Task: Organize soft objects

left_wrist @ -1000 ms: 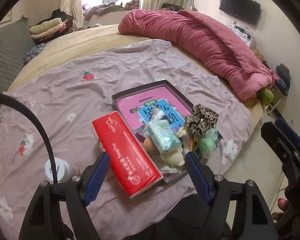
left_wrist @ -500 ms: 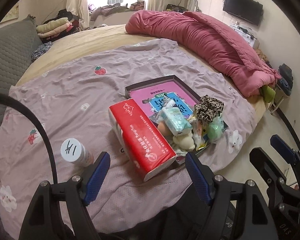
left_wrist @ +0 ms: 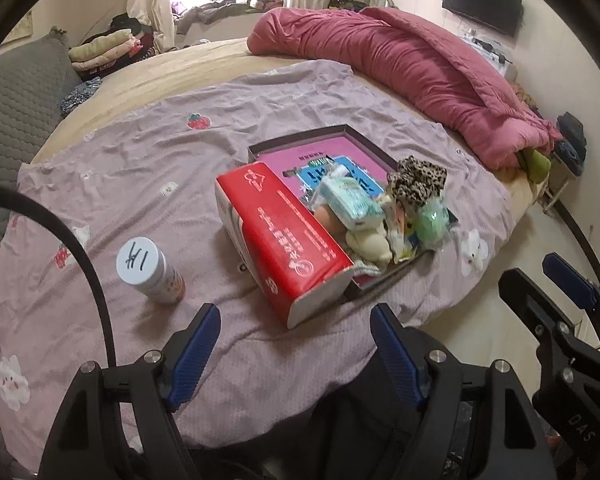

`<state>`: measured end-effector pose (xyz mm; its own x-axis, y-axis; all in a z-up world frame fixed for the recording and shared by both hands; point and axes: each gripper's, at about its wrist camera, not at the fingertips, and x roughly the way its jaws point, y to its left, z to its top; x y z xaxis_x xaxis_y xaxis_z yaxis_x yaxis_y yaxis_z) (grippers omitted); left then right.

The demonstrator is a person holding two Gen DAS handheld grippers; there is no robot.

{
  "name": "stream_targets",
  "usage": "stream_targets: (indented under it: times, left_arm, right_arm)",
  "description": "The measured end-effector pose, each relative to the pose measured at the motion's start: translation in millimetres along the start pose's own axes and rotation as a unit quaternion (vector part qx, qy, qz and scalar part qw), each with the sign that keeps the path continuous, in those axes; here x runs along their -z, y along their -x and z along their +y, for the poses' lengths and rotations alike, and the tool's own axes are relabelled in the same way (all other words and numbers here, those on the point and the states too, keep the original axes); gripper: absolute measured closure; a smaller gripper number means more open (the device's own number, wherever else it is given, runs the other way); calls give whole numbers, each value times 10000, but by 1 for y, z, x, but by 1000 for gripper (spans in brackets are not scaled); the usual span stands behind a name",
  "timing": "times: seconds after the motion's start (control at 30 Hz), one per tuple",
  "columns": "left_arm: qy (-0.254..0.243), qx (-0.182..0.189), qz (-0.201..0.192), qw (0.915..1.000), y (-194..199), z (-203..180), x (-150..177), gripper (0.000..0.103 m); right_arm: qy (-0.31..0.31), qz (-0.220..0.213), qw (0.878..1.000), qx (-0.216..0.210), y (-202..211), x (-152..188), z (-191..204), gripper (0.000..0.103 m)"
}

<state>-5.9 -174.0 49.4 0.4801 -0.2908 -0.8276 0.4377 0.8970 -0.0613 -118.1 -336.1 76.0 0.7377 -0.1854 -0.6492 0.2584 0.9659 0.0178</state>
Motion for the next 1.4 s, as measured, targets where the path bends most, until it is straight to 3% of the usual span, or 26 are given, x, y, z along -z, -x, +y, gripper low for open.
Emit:
stream_targets:
  times: [0.47,1.4]
  left_arm:
    - [39,3,-21,10000,-2,-1,7,26]
    - [-7,-62,213,9998,-22,-1,11,26]
  right_arm:
    - [10,219,9998,16,-11,18,-2,26]
    - [22,370,9992,125,-25,19,-3,26]
